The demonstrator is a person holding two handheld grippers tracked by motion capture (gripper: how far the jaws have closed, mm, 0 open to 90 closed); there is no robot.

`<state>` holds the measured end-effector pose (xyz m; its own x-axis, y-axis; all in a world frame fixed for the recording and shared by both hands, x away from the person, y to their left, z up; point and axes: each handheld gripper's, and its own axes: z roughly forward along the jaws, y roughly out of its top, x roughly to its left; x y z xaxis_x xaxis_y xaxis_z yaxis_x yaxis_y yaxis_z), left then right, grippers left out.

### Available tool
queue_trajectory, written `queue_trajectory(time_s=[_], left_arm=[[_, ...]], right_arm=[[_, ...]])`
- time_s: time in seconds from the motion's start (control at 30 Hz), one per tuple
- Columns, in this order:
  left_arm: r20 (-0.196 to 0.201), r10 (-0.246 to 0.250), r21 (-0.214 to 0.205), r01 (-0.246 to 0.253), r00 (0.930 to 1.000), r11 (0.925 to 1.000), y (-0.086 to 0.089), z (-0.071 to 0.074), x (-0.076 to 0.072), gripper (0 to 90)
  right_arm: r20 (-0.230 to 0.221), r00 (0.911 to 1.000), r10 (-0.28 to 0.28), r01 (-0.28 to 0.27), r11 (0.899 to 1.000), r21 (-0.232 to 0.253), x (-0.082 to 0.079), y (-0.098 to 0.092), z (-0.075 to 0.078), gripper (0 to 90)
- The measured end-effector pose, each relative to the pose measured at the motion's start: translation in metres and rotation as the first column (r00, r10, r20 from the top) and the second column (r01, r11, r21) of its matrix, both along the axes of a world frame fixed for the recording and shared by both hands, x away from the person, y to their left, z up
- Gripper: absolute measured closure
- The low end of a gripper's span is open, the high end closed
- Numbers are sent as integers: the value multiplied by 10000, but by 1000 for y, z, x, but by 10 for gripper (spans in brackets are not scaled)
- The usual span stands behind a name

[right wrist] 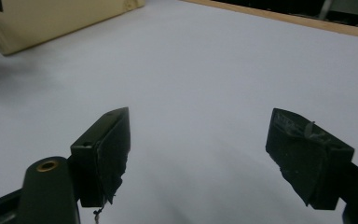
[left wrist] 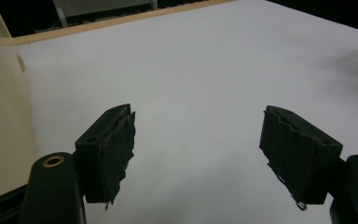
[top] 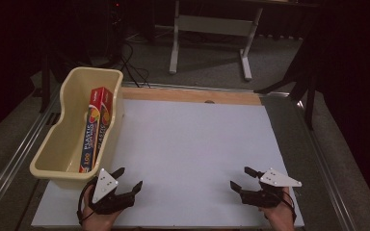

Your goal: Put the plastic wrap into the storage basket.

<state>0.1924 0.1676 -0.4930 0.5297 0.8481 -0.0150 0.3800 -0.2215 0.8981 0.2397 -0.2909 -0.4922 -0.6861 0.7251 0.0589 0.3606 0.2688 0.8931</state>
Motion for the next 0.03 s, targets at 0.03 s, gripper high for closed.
queue_trajectory(time_s=[0.03], left_arm=[[-25,-30,22,30,10000,10000,-1,0,0,263]], right_arm=[[18,10000,-14,14,9999,111,1,-2,0,210]])
